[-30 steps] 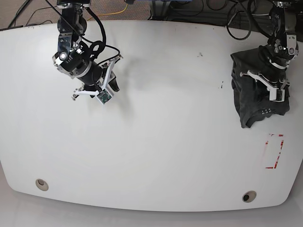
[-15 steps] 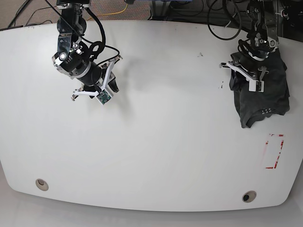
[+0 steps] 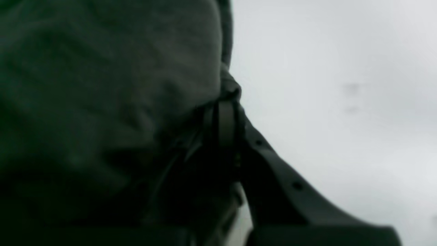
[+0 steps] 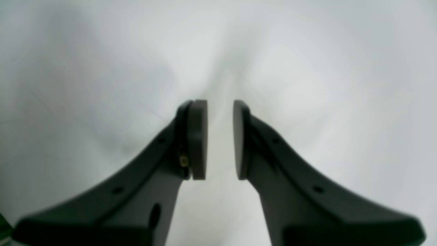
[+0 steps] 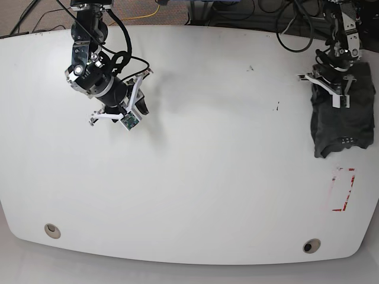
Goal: Layout the t-shirt on the table in an organized manner, then fold the t-shirt properly
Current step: 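Push the folded shirt with the left gripper to the table edge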
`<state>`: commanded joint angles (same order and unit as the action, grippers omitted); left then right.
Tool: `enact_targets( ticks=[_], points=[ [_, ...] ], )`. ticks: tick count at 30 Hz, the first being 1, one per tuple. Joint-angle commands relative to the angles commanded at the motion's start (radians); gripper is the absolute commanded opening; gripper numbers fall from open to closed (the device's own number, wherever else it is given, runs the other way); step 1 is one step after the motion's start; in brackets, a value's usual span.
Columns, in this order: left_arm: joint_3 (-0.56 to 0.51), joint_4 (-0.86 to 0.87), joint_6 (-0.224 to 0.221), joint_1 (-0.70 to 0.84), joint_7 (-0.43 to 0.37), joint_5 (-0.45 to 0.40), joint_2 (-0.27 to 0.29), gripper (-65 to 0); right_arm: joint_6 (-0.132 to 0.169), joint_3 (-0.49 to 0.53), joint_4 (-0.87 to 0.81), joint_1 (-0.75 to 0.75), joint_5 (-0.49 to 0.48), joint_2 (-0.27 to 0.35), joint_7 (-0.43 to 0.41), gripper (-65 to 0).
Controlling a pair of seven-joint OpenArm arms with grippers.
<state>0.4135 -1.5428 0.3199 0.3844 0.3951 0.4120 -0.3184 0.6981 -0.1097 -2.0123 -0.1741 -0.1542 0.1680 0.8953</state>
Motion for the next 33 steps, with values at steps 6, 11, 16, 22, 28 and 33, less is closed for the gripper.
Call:
enact_targets(
  ticks=[6,11,16,22,28,33],
  points=[
    [0.133,0.037,0.121,0.0,0.006,-0.006,-0.003,-64.6,0.0,0.0,-0.008,-0.002,0.0,0.002,0.0,-52.8],
    [0.184,0.038,0.146,0.003,0.008,-0.006,-0.037,-64.6,0.0,-0.002,-0.008,-0.008,0.0,0.002,0.0,-52.8],
    [0.187,0.031,0.147,0.003,0.008,-0.002,-0.069,-64.6,0.0,-0.002,-0.008,-0.011,0.0,0.003,0.0,-52.8],
    [0.178,-0.083,0.149,0.003,0.008,0.0,-0.063,-64.6,0.0,-0.002,-0.008,-0.008,0.0,0.003,0.0,-52.8],
    [0.084,-0.114,0.144,-0.066,0.011,-0.006,-0.012,-64.6,0.0,0.0,-0.008,-0.006,0.0,0.003,0.0,-52.8],
    [0.032,-0.025,0.143,-0.138,0.049,-0.021,0.005,-64.6,0.0,0.002,-0.008,-0.005,0.0,0.002,0.0,-52.8]
  ],
)
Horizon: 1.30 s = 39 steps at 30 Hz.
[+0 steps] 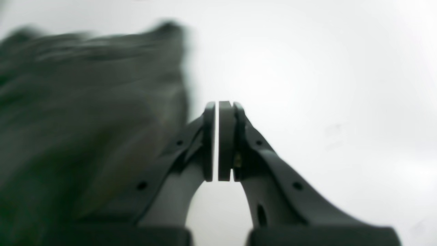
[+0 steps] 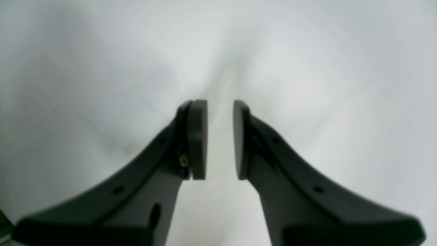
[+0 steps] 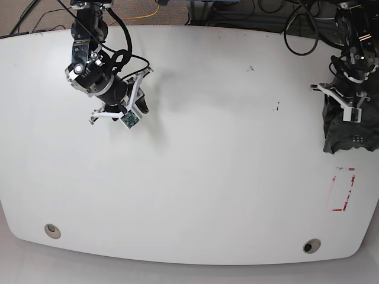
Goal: Layout the t-shirt on the table in an organized manner, then fold the t-shirt properly
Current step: 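Push the folded shirt with the left gripper to the table edge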
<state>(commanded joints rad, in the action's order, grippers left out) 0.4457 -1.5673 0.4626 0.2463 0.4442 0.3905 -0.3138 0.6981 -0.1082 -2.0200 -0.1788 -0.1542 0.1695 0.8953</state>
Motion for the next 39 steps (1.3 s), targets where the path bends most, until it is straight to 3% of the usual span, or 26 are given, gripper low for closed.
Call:
enact_targets(
  ticks=[9,17,28,35,39],
  points=[
    [0.003,0.169,0.006,-0.08,-0.002,-0.087,0.006,-64.6,0.0,-0.003,-0.005,-0.006,0.0,0.005,0.0,-52.8],
    [0.026,0.324,0.006,-0.08,-0.098,-0.084,-0.063,-64.6,0.0,-0.005,-0.006,-0.009,0.0,0.02,0.0,-52.8],
    [0.123,0.368,0.009,-0.069,-0.104,-0.084,-0.14,-64.6,0.0,-0.031,-0.006,-0.009,0.0,0.02,0.0,-52.8],
    [0.133,0.255,0.118,-0.044,-0.098,-0.081,-0.137,-64.7,0.0,-0.034,-0.006,-0.009,0.0,0.015,0.0,-52.8],
    [0.135,0.149,0.121,-0.032,-0.08,-0.084,-0.103,-64.7,0.0,-0.034,-0.006,-0.005,0.0,0.017,-0.005,-52.8]
  ],
)
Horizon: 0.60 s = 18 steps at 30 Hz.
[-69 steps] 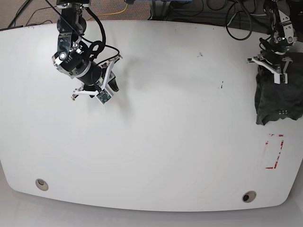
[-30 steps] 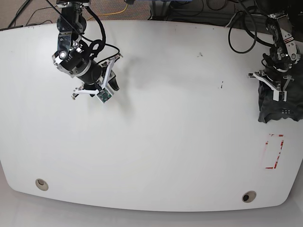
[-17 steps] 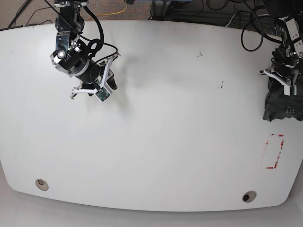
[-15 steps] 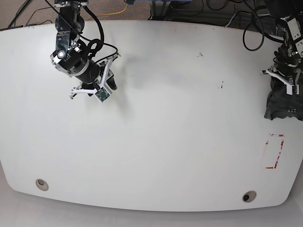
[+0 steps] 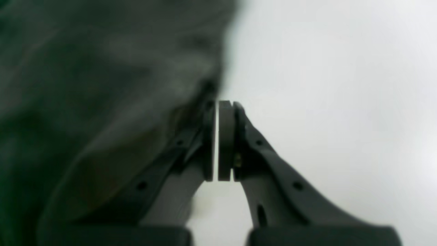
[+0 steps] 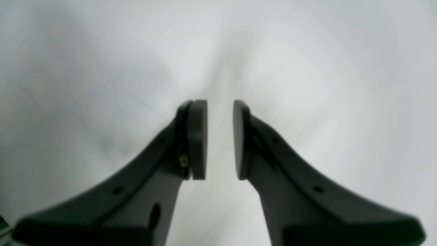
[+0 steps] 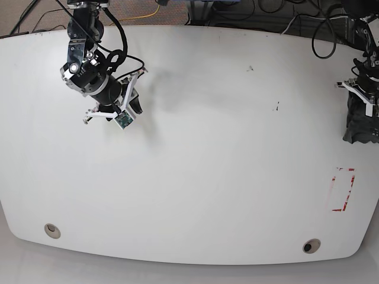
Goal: Layout the t-shirt on the table in an organized manner, then fold the t-shirt properly
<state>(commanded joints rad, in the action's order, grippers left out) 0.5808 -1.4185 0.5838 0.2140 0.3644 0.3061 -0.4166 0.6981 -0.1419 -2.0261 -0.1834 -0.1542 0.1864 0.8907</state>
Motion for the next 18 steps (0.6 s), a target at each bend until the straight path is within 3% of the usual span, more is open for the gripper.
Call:
enact_targets(
  ticks=[3,7,10,14,18],
  points=[
    [0.0,-0.097,0.0,0.005,0.003,-0.003,0.037,-64.7,0.0,0.0,0.0,0.008,0.002,0.005,-0.026,-53.0],
    [-0.003,-0.199,0.0,0.003,0.002,-0.006,0.11,-64.7,0.0,0.0,0.015,0.012,0.008,0.0,-0.164,-53.4],
    [-0.015,-0.255,0.0,-0.009,-0.018,-0.026,0.153,-64.7,0.0,0.003,0.044,0.012,0.008,0.0,-0.252,-57.2],
    [-0.094,-0.31,0.0,-0.02,-0.094,-0.124,0.218,-64.7,0.0,0.005,0.098,0.02,0.009,0.0,-0.353,-62.8],
    [-0.155,-0.325,0.0,-0.005,-0.19,-0.206,0.272,-64.7,0.0,0.003,0.127,0.011,0.06,-0.002,-0.468,-64.4]
  ],
)
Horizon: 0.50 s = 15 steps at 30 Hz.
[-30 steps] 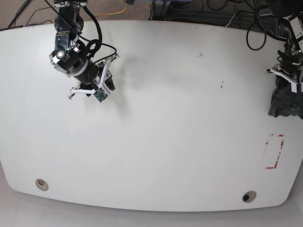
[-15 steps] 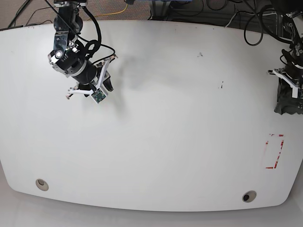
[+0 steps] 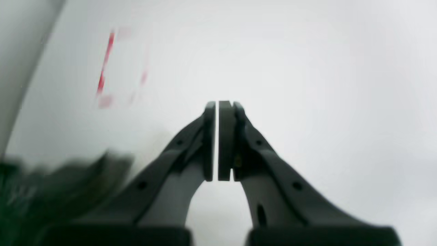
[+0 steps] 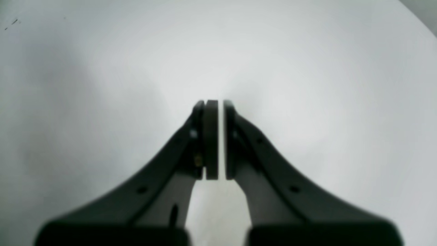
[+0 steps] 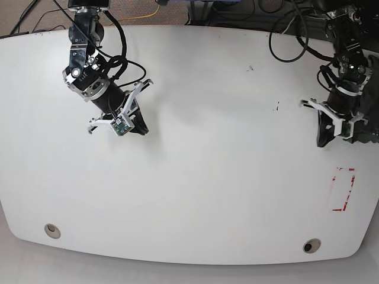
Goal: Layout the t-shirt on the table in an organized manner, then fold the t-shirt properly
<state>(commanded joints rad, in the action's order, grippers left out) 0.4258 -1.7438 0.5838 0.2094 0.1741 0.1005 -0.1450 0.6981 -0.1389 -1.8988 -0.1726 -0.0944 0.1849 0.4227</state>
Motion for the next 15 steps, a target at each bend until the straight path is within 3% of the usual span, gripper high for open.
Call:
enact_targets(
  ticks=[2,7,15],
  points=[
    [-0.043,-0.003,0.0,0.015,-0.043,-0.021,0.014,-65.0,0.0,0.002,0.028,-0.021,0.046,-0.002,-0.081,-64.5],
    [-0.126,-0.006,0.0,0.083,-0.083,-0.023,0.012,-65.0,0.0,-0.014,0.064,-0.097,0.057,-0.002,-0.219,-64.8],
    [-0.184,-0.094,0.0,0.249,-0.095,-0.023,0.015,-65.0,-0.028,-0.101,0.029,-0.273,0.051,-0.011,-0.276,-64.8]
  ],
)
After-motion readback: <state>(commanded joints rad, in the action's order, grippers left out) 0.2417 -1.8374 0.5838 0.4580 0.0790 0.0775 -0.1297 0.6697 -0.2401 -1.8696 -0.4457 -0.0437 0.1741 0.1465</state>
